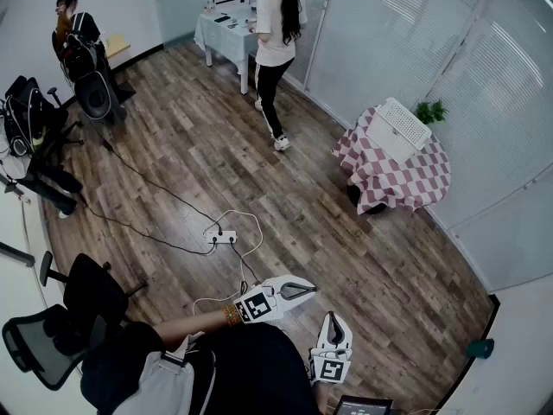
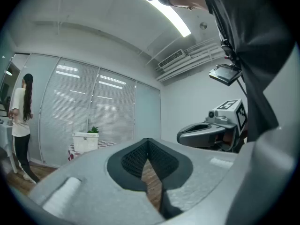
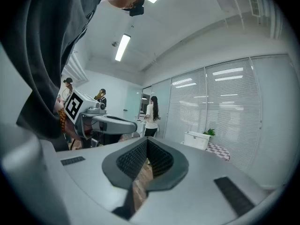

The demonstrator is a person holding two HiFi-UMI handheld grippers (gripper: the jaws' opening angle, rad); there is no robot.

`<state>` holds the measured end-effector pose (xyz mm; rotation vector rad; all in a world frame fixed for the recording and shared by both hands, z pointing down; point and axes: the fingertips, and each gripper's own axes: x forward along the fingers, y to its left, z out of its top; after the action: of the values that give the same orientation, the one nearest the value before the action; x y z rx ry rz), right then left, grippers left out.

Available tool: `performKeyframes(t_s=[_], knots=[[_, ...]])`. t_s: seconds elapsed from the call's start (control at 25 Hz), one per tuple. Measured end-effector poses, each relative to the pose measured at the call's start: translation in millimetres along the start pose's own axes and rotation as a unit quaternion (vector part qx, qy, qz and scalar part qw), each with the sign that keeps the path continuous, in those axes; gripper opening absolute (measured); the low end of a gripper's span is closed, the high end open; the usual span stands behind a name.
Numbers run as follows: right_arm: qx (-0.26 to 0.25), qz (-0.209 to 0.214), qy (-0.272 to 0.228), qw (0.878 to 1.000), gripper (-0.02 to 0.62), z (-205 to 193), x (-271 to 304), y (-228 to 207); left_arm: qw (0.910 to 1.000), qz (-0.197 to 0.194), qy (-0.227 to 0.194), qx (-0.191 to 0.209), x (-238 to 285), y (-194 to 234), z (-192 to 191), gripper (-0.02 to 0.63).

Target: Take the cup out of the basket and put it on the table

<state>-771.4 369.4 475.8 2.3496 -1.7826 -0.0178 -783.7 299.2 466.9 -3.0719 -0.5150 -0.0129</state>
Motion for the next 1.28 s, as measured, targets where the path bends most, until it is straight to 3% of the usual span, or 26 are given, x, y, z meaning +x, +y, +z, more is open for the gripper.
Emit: performKeyframes(t_s=[0.4, 0.8, 0.96, 1.28], knots=[[0.006, 0.003, 0.02, 1.0, 0.009, 6, 36, 30, 0.9999, 0.015, -0.003, -0.001, -43, 37, -10, 0.005], [-0.002, -0.035, 0.052, 0.998, 0.009, 4, 64, 42, 0.9999, 0.001, -0.008, 0.007, -78, 73, -14, 0.005], [0.013, -0.044, 0.053, 0.998, 0.009, -2, 70, 40, 1.0, 0.004, -0.003, 0.003, -77, 88, -19, 0.005], [-0.022, -0.038, 0.074, 0.996, 0.009, -19, 108, 3, 0.9992, 0.035, 0.018, 0.004, -52, 120, -28, 0.005]])
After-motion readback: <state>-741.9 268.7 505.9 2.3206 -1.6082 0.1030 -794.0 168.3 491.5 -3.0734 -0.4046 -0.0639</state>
